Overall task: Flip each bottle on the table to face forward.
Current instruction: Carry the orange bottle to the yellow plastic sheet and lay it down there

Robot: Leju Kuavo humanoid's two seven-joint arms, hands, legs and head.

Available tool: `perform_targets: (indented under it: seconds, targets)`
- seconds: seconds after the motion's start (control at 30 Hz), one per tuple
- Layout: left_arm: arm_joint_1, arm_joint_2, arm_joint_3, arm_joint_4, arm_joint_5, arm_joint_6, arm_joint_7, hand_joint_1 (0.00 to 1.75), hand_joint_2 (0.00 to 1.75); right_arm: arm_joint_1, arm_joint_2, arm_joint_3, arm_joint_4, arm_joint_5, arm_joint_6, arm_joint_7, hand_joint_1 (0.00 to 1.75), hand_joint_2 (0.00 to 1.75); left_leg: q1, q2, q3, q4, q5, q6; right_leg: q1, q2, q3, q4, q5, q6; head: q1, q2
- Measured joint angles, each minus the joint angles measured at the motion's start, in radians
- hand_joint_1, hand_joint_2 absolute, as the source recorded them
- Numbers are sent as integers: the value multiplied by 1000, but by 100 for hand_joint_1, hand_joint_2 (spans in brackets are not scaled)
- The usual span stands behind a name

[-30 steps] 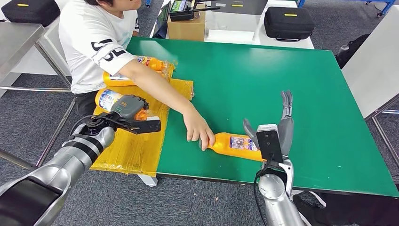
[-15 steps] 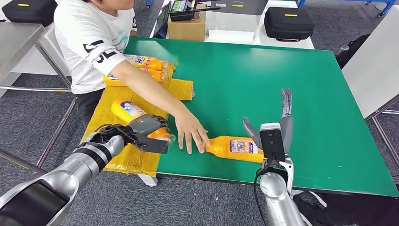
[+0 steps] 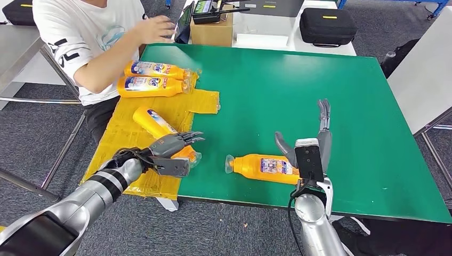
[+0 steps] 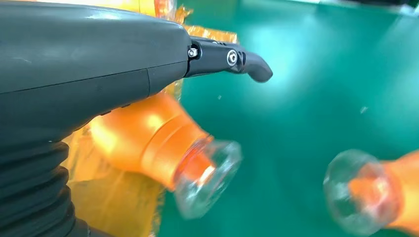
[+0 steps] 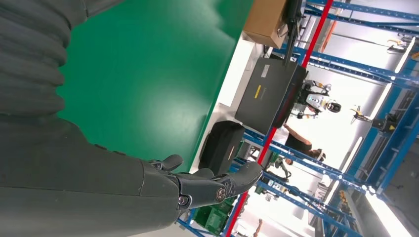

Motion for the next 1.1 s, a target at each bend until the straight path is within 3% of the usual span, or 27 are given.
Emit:
perform_targets:
  seconds: [0.33,0.47,0.6,0.8,1.1]
  targets:
    - [48,11,71,-93,58,13,-4,0,175,0,-4,0,2,-2,2,0,0,175,0,0,0,0,0,0,0,0,0,0,0,0,0,0]
    - [80,11,124,-137,165,15,-25,0,175,0,-6,0,2,0,3,7,0,0,0,0,0,0,0,0,0,0,0,0,0,0,0,0]
    - [182,-10,271,-292,379,-47,5,0,175,0,-17,2,7,26,36,63,0,0,0,0,0,0,0,0,0,0,0,0,0,0,0,0]
    - [338,-102,470,-507,687,-134,120,0,175,30,-50,9,19,126,100,170,0,0,0,0,0,0,-1,0,-1,0,0,-1,0,0,0,0]
    - [430,-156,529,-620,816,-169,144,0,175,104,-98,11,24,213,164,233,0,0,0,0,0,0,-1,0,0,0,0,-1,0,0,0,0]
